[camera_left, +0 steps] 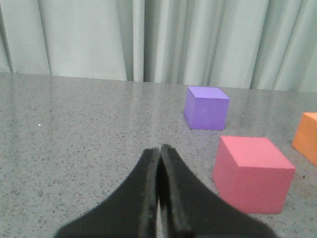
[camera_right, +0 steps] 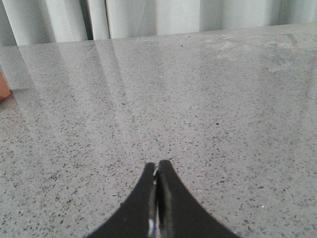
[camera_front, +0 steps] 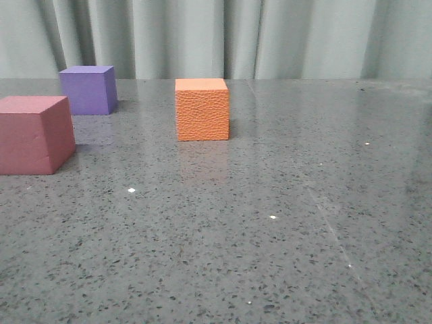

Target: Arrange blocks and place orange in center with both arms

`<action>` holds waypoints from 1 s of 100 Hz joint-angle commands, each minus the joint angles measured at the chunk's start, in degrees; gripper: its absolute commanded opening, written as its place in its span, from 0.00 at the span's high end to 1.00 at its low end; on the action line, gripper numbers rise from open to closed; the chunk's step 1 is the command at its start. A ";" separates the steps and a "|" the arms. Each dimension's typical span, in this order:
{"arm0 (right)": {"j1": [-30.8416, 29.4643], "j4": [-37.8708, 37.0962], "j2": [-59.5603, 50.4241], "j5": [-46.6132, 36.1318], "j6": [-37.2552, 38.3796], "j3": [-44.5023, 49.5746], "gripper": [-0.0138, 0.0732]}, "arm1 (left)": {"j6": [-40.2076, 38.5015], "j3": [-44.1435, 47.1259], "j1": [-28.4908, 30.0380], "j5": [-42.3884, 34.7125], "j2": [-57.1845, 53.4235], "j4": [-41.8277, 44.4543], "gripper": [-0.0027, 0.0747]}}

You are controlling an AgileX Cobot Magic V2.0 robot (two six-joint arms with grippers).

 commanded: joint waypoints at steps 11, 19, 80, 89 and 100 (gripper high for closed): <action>-0.37 0.01 -1.22 -4.90 -0.53 -0.80 0.98 | -0.08 -14.58 0.08 9.28 11.37 -3.48 0.99; -0.37 0.01 -1.22 -4.90 -0.53 -0.80 0.98 | -0.08 -20.69 0.08 15.85 17.05 -5.06 0.99; -0.37 0.01 -1.22 -4.90 -0.53 -0.80 0.98 | -0.08 -28.62 0.08 22.25 34.30 -8.17 0.97; -0.37 0.01 -1.22 -4.90 -0.53 -0.80 0.98 | 0.01 -28.62 0.08 21.93 34.30 -8.17 0.86; -0.37 0.01 -1.22 -4.90 -0.53 -0.80 0.98 | 0.01 -28.62 0.08 21.93 34.30 -8.06 0.60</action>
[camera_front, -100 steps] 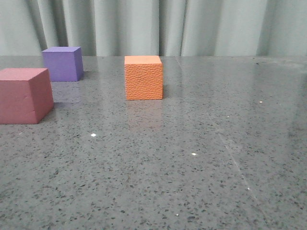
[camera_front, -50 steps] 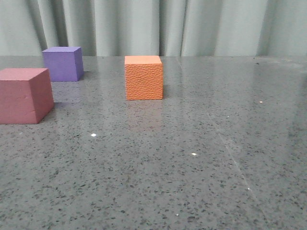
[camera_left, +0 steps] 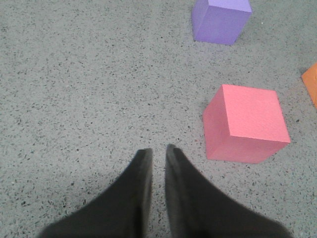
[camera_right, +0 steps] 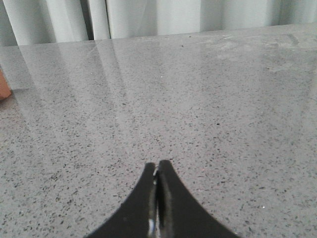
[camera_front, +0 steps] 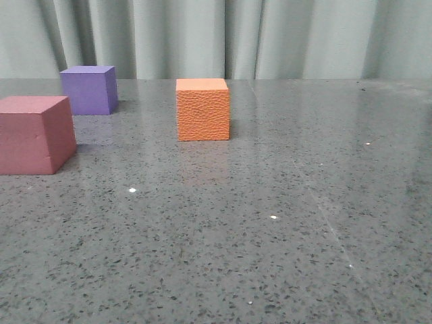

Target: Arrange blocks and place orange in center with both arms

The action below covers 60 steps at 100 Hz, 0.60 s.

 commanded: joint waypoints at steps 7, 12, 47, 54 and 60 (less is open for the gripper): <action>-0.37 0.01 -1.22 -4.90 -0.53 -0.80 0.98 | 0.15 -2.03 0.08 -4.21 0.41 -0.47 0.41; -0.37 0.01 -1.22 -4.90 -0.53 -0.80 0.98 | 0.19 -2.03 0.08 -4.48 0.41 0.00 0.29; -0.37 0.01 -1.22 -4.90 -0.53 -0.80 0.98 | 1.51 -2.03 0.08 -5.09 0.41 3.98 0.09; -0.37 0.01 -1.22 -4.90 -0.53 -0.80 0.98 | 1.51 -2.25 0.08 -5.52 0.41 2.96 0.09; -0.37 0.01 -1.22 -4.90 -0.53 -0.80 0.98 | 1.51 -2.94 0.08 -5.10 0.41 1.66 0.09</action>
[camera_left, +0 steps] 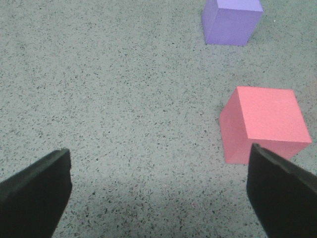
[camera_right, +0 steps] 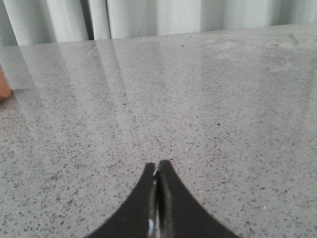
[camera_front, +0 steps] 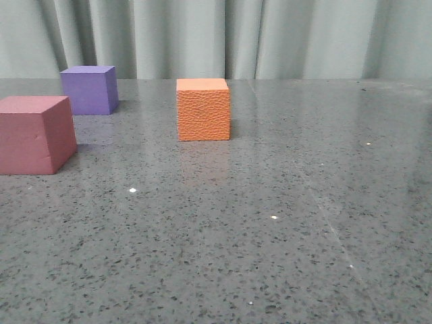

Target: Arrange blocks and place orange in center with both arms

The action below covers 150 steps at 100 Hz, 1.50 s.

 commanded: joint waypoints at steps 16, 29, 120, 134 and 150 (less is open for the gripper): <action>-0.37 0.01 -1.22 -4.90 -0.53 -0.80 0.98 | 4.64 -7.48 0.08 -2.93 1.02 -8.89 0.09; -0.37 0.01 -1.22 -4.90 -0.53 -0.80 0.98 | 8.11 -11.94 0.08 -3.88 3.71 -14.84 0.09; -0.37 0.01 -1.22 -4.90 -0.53 -0.80 0.98 | -17.55 -40.53 -33.73 -14.08 50.39 3.47 0.10; -0.37 0.01 -1.22 -4.90 -0.53 -0.80 0.98 | -32.68 -45.83 -37.09 -9.46 55.52 20.12 0.13; -0.37 0.01 -1.22 -4.90 -0.53 -0.80 0.98 | -45.19 -49.91 -39.97 -1.08 59.16 37.63 0.13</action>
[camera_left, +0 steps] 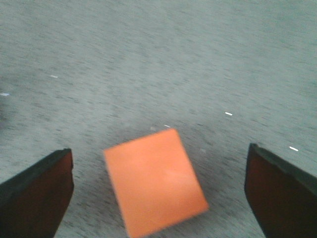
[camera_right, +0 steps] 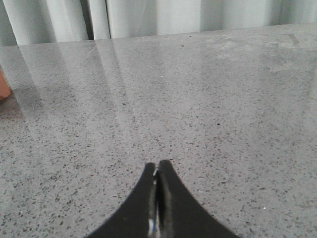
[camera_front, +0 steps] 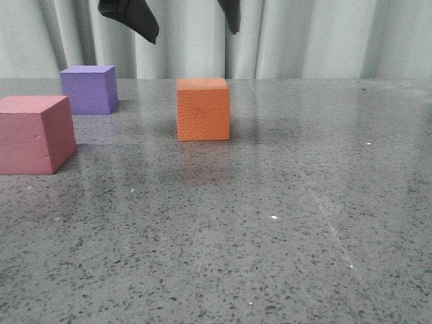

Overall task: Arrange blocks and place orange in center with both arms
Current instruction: 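Lower the left gripper onto the orange cube and close on it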

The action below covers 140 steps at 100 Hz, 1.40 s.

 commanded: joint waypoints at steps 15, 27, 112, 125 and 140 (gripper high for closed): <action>-0.37 0.01 -1.22 -4.90 -0.49 -0.80 0.98 | -5.81 -3.41 -1.87 -0.99 -1.21 8.77 0.13; -0.37 0.01 -1.22 -4.90 -0.49 -0.80 0.98 | -5.81 -3.41 -1.87 -2.56 -1.07 8.88 0.13; -0.37 0.01 -1.22 -4.90 -0.49 -0.80 0.98 | -8.68 -3.41 -1.87 0.89 6.89 3.68 0.13; -0.37 0.01 -1.22 -4.90 -0.49 -0.80 0.98 | -8.68 -3.41 -1.87 0.89 7.14 3.48 0.18; -0.37 0.01 -1.22 -4.90 -0.49 -0.80 0.98 | -8.68 -3.41 -1.87 1.14 7.14 3.48 0.43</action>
